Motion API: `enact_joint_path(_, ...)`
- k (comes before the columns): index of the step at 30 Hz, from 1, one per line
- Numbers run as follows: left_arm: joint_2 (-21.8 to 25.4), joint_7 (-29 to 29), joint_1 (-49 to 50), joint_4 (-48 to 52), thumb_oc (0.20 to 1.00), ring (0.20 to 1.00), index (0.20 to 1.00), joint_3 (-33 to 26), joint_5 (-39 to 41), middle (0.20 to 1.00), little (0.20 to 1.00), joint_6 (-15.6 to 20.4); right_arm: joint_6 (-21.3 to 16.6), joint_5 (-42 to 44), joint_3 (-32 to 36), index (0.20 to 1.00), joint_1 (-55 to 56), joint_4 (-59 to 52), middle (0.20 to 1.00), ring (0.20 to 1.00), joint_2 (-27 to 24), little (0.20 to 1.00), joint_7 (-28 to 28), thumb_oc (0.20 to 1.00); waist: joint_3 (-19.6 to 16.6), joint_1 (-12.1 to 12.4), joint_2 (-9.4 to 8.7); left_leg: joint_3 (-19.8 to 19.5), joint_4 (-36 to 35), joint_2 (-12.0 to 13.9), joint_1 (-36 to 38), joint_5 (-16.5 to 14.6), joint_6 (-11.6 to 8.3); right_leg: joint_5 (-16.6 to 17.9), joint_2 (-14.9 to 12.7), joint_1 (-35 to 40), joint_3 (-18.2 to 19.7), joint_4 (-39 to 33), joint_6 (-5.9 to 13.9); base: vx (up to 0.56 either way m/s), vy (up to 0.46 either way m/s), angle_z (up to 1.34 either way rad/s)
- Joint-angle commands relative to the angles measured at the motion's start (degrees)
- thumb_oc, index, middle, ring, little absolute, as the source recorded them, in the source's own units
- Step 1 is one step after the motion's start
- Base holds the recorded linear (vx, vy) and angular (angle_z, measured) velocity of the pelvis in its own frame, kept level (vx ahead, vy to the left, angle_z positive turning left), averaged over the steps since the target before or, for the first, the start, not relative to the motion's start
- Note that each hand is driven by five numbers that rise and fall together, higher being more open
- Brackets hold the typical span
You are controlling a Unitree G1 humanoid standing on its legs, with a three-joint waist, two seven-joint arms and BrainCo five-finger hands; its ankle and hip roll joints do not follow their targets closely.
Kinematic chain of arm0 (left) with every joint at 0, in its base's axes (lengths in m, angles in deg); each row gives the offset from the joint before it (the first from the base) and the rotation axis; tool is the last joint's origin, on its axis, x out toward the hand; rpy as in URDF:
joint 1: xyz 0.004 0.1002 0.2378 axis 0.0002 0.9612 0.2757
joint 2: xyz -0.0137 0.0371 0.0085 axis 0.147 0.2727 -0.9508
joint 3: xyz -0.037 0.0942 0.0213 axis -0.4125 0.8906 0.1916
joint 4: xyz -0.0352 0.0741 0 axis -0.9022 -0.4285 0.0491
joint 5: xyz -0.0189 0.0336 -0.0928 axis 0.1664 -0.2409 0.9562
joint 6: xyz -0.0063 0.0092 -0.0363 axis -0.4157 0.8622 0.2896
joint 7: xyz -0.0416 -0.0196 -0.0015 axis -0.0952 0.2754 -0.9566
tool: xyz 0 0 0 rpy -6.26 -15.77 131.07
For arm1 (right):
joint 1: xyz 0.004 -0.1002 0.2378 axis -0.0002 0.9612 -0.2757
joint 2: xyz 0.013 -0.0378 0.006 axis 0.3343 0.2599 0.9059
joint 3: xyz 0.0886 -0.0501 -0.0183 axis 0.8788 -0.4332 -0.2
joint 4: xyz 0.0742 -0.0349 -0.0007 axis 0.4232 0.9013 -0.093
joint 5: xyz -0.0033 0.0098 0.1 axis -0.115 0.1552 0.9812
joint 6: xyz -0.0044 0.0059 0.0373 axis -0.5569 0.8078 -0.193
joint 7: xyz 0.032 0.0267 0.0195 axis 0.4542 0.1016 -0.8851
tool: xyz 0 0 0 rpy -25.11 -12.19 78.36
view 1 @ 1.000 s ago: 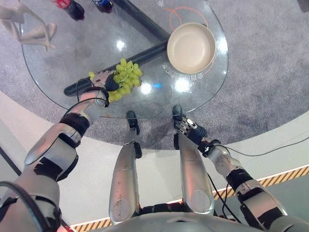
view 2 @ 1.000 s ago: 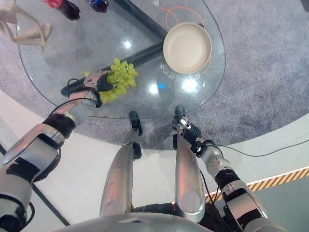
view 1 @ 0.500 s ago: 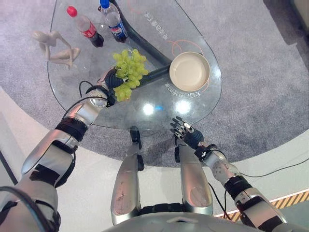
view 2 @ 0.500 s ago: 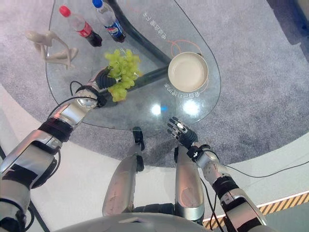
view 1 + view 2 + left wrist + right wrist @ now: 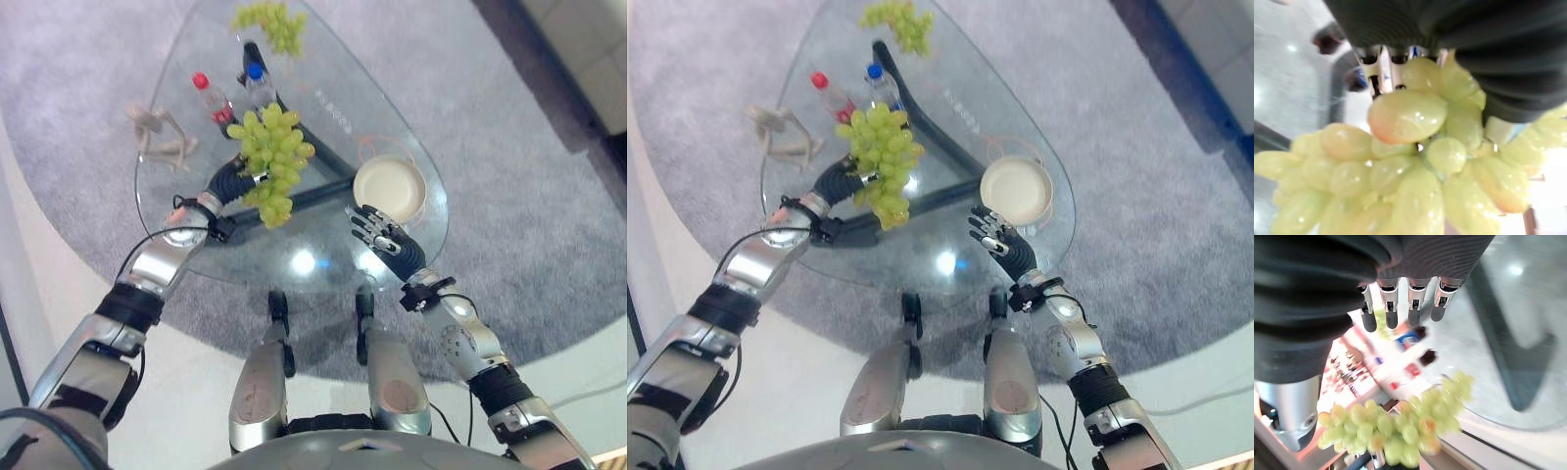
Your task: Pick up fruits into the plate
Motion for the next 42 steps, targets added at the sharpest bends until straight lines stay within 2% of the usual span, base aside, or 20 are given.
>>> enact_joint_path(1,-3.32,3.52,2.1,3.94,0.2,0.2,0.2,-2.89,3.08,0.2,0.2,2.41,1.02,-3.64,0.53,1.0,2.52,-5.12,1.0,1.0,-1.18,1.0,1.26,1.0,-8.92,1.02,-0.27,-0.02,3.02,-4.27,3.0,-6.9,1.58,0.84,1.85,2.53,-1.11,-1.53,-0.08,0.16,0.008,0.12)
enact_joint_path(8,-4.37,6.39,6.16,9.71,0.2,0.2,0.2,-1.45,1.66,0.2,0.2,-0.51,4.12,-12.42,0.52,1.0,1.92,-9.61,1.0,1.0,-3.72,1.0,7.3,1.0,-13.33,2.52,-0.51,-0.6,1.95,-4.42,7.69,-7.76,1.9,0.56,1.66,7.95,-1.48,-3.13,0.13,0.11,-0.001,0.13)
enact_joint_path(11,-4.38,7.01,6.55,10.49,0.2,0.2,0.2,-1.29,1.77,0.2,0.2,-0.9,5.31,-14.15,0.43,1.0,1.52,-10.55,1.0,1.0,-4.73,1.0,8.36,1.0,-14.02,2.78,-0.66,-0.58,1.6,-4.41,8.72,-7.94,1.94,0.5,1.61,9.17,-1.61,-3.64,0.18,0.05,0.006,0.03)
enact_joint_path(15,-3.76,9.29,7.09,12.69,0.2,0.2,0.2,-0.99,2.25,0.2,0.2,-1.27,8.74,-15.23,0.43,1.0,0.85,-12.0,1.0,1.0,-6.9,1.0,9.41,1.0,-15.42,3.37,-1.02,-0.86,0.48,-4.51,11.15,-8.24,2.09,0.34,1.56,11.76,-2.0,-4.66,0.3,0.06,0.005,0.07)
enact_joint_path(20,-3.97,10.8,6.47,14.12,0.2,0.2,0.2,-0.55,2.99,0.2,0.2,-1.71,11.51,-13.17,-0.36,1.0,-0.04,-12.01,1.0,1.0,-7.43,1.0,7.25,1.0,-16.16,3.85,-1.3,-0.96,-0.14,-4.61,12.46,-8.4,2.18,0.51,1.45,13.19,-2.51,-5.47,0.39,0.02,0.006,0.07)
enact_joint_path(29,-4.45,12.13,5.17,16.1,0.2,0.2,0.2,0.64,3.85,0.2,0.2,-1.4,13.48,-9.58,-1.7,1.0,-0.91,-11.48,1.0,1.0,-6.84,1.0,3.71,1.0,-17.01,4.22,-1.73,-0.53,-0.87,-4.42,13.54,-8.73,2.2,0.87,1.08,14.31,-3.41,-6.5,0.92,0.0,0.0,0.0)
enact_joint_path(42,-6.04,13.47,3.05,17.55,0.2,0.2,0.2,2.26,5.81,0.2,0.2,-1.56,18.47,1.79,-4.6,1.0,-2.05,-11.71,1.0,1.0,-4.59,1.0,-5.85,1.0,-17.74,4.5,-2.2,0.19,-1.24,-4.11,14.02,-8.69,2.04,0.93,1.04,14.82,-4.23,-6.93,1.08,-0.01,-0.004,0.03)
